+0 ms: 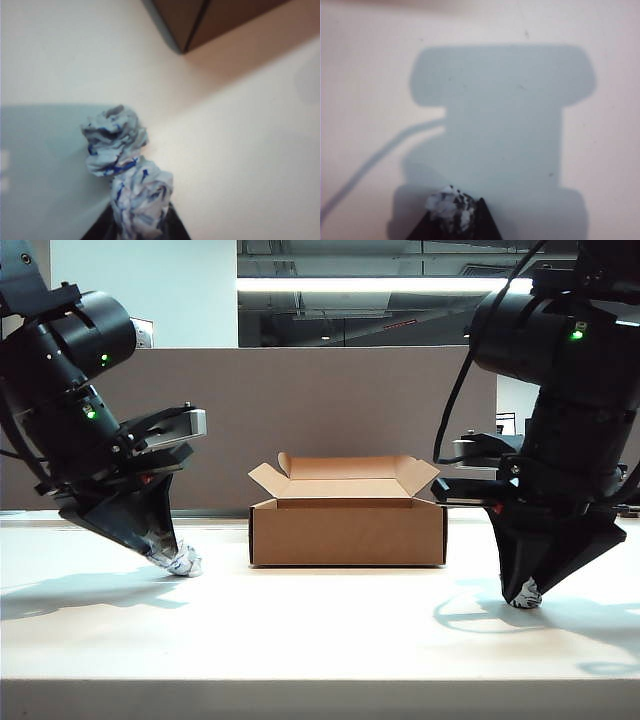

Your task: Pick up all the paper balls on the table and put them in the paper box.

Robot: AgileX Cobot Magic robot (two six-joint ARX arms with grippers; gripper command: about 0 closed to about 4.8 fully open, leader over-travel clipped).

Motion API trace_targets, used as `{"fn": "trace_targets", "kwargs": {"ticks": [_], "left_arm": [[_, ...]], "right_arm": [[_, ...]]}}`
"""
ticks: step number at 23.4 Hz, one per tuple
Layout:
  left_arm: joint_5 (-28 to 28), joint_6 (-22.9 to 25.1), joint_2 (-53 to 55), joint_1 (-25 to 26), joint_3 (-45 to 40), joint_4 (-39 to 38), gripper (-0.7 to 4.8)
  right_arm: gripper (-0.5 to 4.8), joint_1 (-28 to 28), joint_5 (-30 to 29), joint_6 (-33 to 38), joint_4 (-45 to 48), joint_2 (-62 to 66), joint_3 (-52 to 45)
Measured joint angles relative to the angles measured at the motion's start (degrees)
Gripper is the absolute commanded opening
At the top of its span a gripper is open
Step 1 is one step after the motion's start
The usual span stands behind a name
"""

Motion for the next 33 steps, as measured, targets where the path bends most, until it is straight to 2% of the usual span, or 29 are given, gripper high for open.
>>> {"fn": "trace_targets", "kwargs": {"ticks": [6, 8, 18, 22, 24, 27, 30, 31, 32, 33], "left_arm": [[0.13, 0.00, -0.02, 0.00, 2.97, -2.54, 1.16], [0.28, 0.00, -0.02, 0.00, 5.07, -4.31, 1.16], [2.51, -0.26, -0.09, 0.02, 13.79, -5.66, 1.16], [4.50, -2.12, -0.09, 0.02, 15.17, -2.47, 1.16], [8.61, -5.20, 0.22, -0.04, 15.93, 4.00, 1.17], [12.57, -6.40, 1.05, -0.35, 16.20, 9.94, 1.17], [14.14, -6.51, 3.30, -1.95, 16.37, 16.22, 1.26], [14.34, -6.49, 4.20, -2.45, 16.55, 17.35, 1.43], [14.40, -6.47, 4.87, -2.67, 16.57, 17.86, 1.83], [14.47, -6.40, 5.90, -3.19, 16.79, 17.84, 2.10]], "right_arm": [[0.72, 0.00, -0.13, -0.24, -0.13, -0.26, 0.09], [0.72, 0.04, -0.57, -1.07, -2.67, -0.26, 1.68], [0.72, 0.04, -0.87, -3.58, -2.34, -0.37, 15.02], [0.72, 0.04, -0.94, -5.55, 1.68, 0.31, 19.67], [0.72, 0.02, -1.38, -7.28, 5.09, 3.48, 24.83], [0.73, 0.02, -2.34, -9.03, 5.11, 7.78, 29.20], [0.74, 0.02, -3.21, -9.94, 6.08, 13.38, 32.74], [0.77, 0.02, -3.23, -10.14, 6.01, 14.29, 32.96], [0.79, 0.02, -3.26, -10.21, 5.70, 15.04, 33.31], [1.00, 0.02, -3.26, -10.36, 5.64, 15.80, 33.79]]}}
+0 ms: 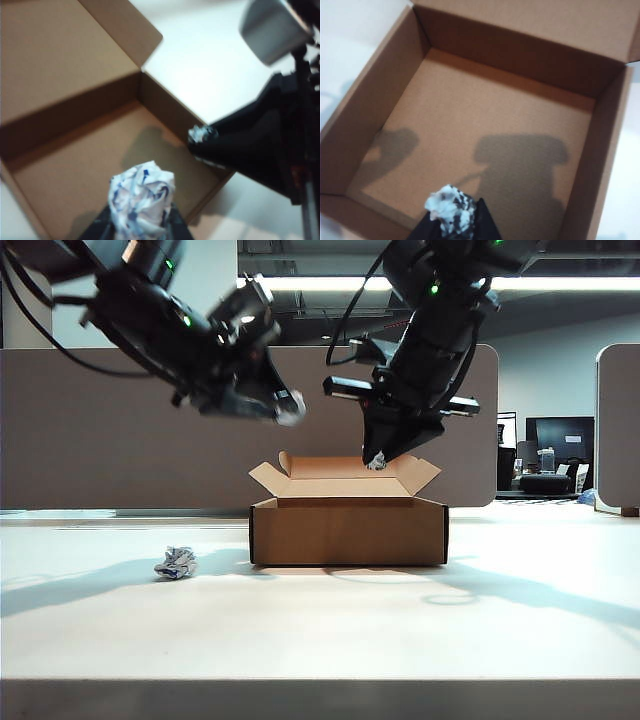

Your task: Pick up all the paper balls on the table and put them in the paper box.

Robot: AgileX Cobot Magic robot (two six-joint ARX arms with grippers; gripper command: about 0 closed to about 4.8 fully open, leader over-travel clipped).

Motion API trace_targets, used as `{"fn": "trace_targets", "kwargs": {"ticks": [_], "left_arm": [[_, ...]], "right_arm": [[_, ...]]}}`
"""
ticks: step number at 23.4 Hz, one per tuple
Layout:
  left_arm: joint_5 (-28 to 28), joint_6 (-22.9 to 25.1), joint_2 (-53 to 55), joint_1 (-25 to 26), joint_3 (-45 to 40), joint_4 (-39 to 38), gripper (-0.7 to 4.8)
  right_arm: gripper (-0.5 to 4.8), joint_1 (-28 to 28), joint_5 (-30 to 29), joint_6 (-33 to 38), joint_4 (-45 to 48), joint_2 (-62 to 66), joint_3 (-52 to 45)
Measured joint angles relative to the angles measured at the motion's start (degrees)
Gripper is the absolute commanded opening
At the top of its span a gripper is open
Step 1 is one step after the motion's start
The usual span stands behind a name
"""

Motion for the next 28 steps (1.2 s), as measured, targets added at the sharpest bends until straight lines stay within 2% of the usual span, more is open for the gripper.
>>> {"fn": "trace_targets", "kwargs": {"ticks": [3, 13, 16, 17, 18, 22, 24, 28], "left_arm": [[0.00, 0.28, 3.58, -0.57, 1.29, -0.63, 2.24], [-0.74, 0.85, 4.90, -1.86, 3.56, -3.93, 2.24], [-4.63, 2.25, 4.59, -1.73, 5.53, -8.17, 2.24], [-9.86, 4.39, 4.02, -1.68, 6.51, -12.85, 2.24], [-14.62, 6.67, 3.41, -1.68, 6.91, -17.77, 2.24], [-22.18, 11.80, 2.73, -1.66, 6.88, -28.68, 2.24], [-23.45, 12.72, 2.75, -1.64, 6.78, -32.61, 2.24], [-26.75, 12.66, 2.75, -1.70, 6.78, -33.99, 2.24]], "right_arm": [[2.12, 0.00, 0.02, -0.31, 0.96, 0.81, 0.90], [2.17, 0.02, 0.02, -0.37, 1.33, 0.70, 0.92], [2.17, 0.02, 0.11, -0.42, 1.16, 0.52, 0.92], [2.17, -0.02, 1.18, -0.81, 0.26, 0.04, 0.92], [2.17, -0.31, 3.34, -2.05, -1.03, -0.77, 0.90], [2.17, -1.14, 10.99, -5.62, -3.74, -3.34, 0.92], [2.17, -2.49, 11.91, -5.99, -5.62, -3.96, 0.94], [2.16, -4.46, 12.13, -5.99, -8.72, -3.96, 0.92]]}}
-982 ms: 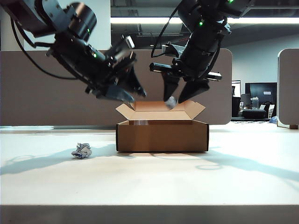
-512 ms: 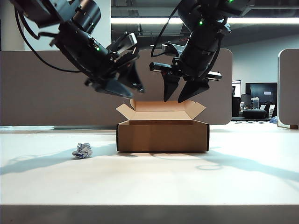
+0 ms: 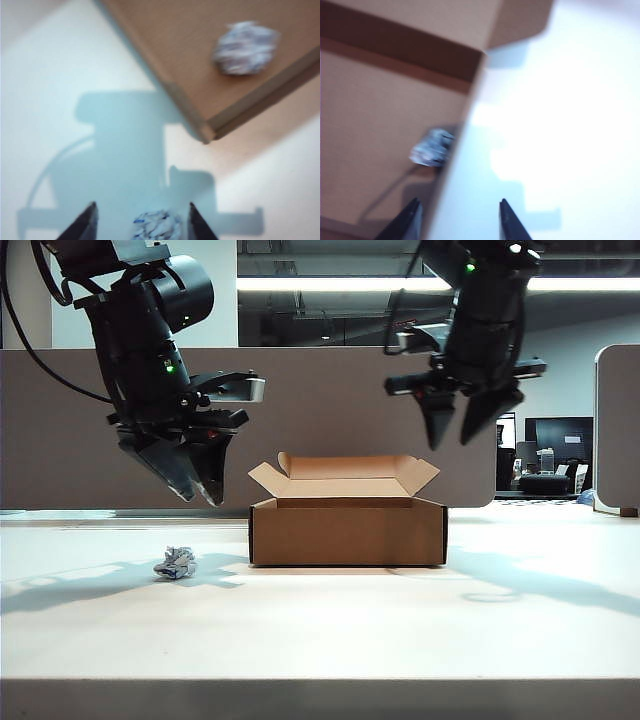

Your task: Pick up all the paper balls on the table and put them in the paper box.

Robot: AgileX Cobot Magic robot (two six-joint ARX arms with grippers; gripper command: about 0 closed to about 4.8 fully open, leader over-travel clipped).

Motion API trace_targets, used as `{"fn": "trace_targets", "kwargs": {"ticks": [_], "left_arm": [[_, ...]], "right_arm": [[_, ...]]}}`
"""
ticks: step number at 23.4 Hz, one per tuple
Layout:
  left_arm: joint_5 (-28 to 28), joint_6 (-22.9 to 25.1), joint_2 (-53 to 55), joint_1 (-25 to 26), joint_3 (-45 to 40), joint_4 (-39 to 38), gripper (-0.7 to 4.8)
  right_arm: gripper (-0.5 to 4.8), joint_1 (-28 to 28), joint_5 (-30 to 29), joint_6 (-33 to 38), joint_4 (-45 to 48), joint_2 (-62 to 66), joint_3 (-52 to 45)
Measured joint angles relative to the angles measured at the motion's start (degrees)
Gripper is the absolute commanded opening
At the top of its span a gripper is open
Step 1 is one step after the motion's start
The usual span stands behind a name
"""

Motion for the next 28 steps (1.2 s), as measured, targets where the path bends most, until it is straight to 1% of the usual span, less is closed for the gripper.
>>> {"fn": "trace_targets", "kwargs": {"ticks": [3, 4, 5, 6, 15, 21, 28], "left_arm": [[-0.48, -1.11, 0.04, 0.15, 0.02, -0.15, 2.25], [-0.48, -1.16, 0.07, 0.13, 0.02, -0.22, 2.30], [-0.48, -1.38, 0.17, 0.13, 0.02, -0.31, 2.47], [-0.44, -2.01, 0.48, 0.13, 0.04, -0.50, 2.47], [0.68, -2.93, 3.23, 0.09, 0.02, -4.39, 2.47], [0.70, -6.05, 5.31, 0.07, 0.00, -7.41, 2.46], [-0.33, -6.29, 5.90, 0.07, 0.00, -7.37, 2.35]], "right_arm": [[2.17, -0.96, 0.13, -0.02, -1.64, 0.00, 0.00], [2.16, -1.29, 0.11, -0.02, -1.86, 0.00, 0.00], [2.16, -1.36, 0.09, -0.02, -1.97, 0.00, 0.00], [2.16, -1.53, 0.11, -0.02, -2.19, 0.00, 0.00], [2.16, -2.05, 0.13, 0.00, -2.75, -1.46, 0.00], [2.15, -2.40, 0.11, -0.02, -2.40, -1.81, 0.00], [2.15, -2.40, 0.13, -0.02, -2.47, -1.81, 0.00]]}}
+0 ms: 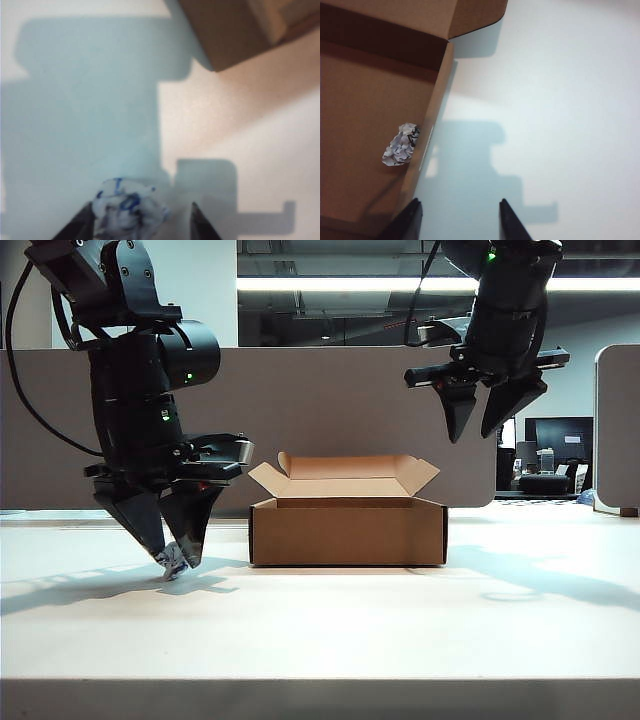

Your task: Pick up all the paper balls on the table and put them in the paper box.

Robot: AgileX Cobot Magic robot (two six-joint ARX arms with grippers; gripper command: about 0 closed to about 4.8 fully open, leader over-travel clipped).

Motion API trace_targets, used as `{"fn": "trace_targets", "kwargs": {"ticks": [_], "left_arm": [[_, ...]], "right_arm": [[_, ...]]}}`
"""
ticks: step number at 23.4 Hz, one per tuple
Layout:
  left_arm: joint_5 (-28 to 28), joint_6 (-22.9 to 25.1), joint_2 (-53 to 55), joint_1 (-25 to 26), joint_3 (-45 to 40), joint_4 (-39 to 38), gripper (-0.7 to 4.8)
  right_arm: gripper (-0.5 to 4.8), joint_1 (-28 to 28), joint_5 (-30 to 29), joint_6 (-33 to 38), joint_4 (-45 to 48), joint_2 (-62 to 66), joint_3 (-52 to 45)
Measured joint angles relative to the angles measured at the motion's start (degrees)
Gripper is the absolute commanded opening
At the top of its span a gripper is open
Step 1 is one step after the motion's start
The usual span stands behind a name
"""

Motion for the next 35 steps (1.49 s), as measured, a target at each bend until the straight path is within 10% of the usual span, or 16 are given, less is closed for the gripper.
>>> {"fn": "trace_targets", "kwargs": {"ticks": [4, 25, 35], "left_arm": [[-0.02, -0.07, 0.00, 0.00, 0.00, 0.00, 1.53], [3.06, -1.36, 2.12, 0.00, 0.00, 4.57, 2.14], [3.06, -1.53, 2.97, -0.02, 0.13, 6.03, 1.16]], "right_arm": [[2.11, 0.00, -0.02, 0.00, 0.00, 0.00, 0.00], [2.11, -0.17, -0.02, 0.00, -0.13, 0.00, 0.00], [2.11, -0.31, -0.02, 0.00, -0.48, 0.00, 0.00]]}}
